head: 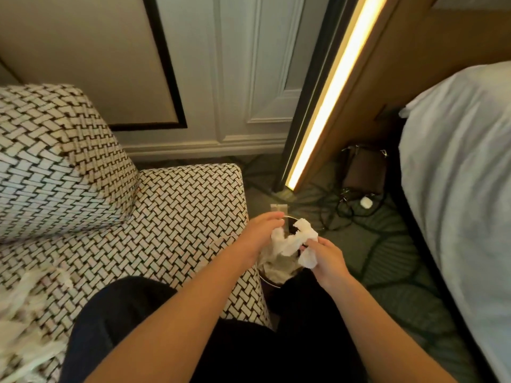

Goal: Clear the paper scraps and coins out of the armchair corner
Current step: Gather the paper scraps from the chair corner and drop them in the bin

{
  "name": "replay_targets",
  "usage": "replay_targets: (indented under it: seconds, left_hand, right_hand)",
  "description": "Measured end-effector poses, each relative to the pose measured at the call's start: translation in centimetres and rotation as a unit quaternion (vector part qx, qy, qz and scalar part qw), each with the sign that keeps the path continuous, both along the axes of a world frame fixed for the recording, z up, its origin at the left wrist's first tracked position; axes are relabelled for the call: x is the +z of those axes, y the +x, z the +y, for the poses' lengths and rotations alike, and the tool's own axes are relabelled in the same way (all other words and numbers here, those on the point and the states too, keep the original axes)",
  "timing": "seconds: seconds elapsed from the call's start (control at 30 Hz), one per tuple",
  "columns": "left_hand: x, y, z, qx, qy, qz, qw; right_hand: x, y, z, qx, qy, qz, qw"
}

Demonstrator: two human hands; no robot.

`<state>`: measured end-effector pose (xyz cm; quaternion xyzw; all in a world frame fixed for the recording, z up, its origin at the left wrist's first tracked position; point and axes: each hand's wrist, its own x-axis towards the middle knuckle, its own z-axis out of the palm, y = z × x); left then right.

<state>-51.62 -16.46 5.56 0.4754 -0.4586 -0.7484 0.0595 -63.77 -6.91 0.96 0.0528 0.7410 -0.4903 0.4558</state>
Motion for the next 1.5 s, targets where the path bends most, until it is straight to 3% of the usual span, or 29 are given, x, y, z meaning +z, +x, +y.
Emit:
replay_targets:
  seconds: [0.33,0.47,0.67,0.77,0.9,0.97,1.03,1.1,1.17,1.5]
  left_hand:
    - [-0.6,2.8,-1.4,0.089,-0.038,-0.041,0.994]
    - [-0.6,4.1,-1.8,0.118,-0.045,-0.043,0.991]
    - [0.0,5.9,-1.9,0.153,-0.047,-0.051,0.986]
    - [0.0,6.7,-1.7,0.162,-0.042,-0.06,0.984]
    - [-0.3,7.4,-1.3,0.156,-0.041,-0.068,0.985]
    - [-0.4,7.8,-1.2,0.147,-0.04,-0.069,0.986]
    - [-0.5,8.0,-1.2,0.143,-0.041,-0.073,0.986]
    - [-0.7,8.1,-1.1,0.142,-0.042,-0.081,0.986]
    - [-0.7,8.1,-1.0,0.147,-0.042,-0.087,0.984]
    - [-0.8,7.6,-1.3,0.167,-0.03,-0.09,0.981]
  right_hand:
    - [0.4,-0.8,-1.4,-0.044,-0.081,-0.186,0.978]
    - [0.3,-0.9,-1.6,-0.048,-0.113,-0.201,0.972]
    - [-0.4,1.9,-2.1,0.114,-0.066,-0.096,0.987]
    - [-1.1,4.5,-2.7,0.194,-0.041,-0.104,0.975]
    - [-2.0,6.9,-4.4,0.207,-0.049,-0.129,0.969]
    - [-2.6,7.7,-5.3,0.233,-0.031,-0.054,0.97]
    - [-2.9,8.5,-6.1,0.258,0.015,0.085,0.962]
    - [-2.9,8.9,-6.4,0.228,0.066,0.201,0.951]
    - [-2.7,8.6,-6.6,0.192,0.066,0.243,0.948]
    - [-2.5,0.9,-5.2,0.081,0.04,0.207,0.974]
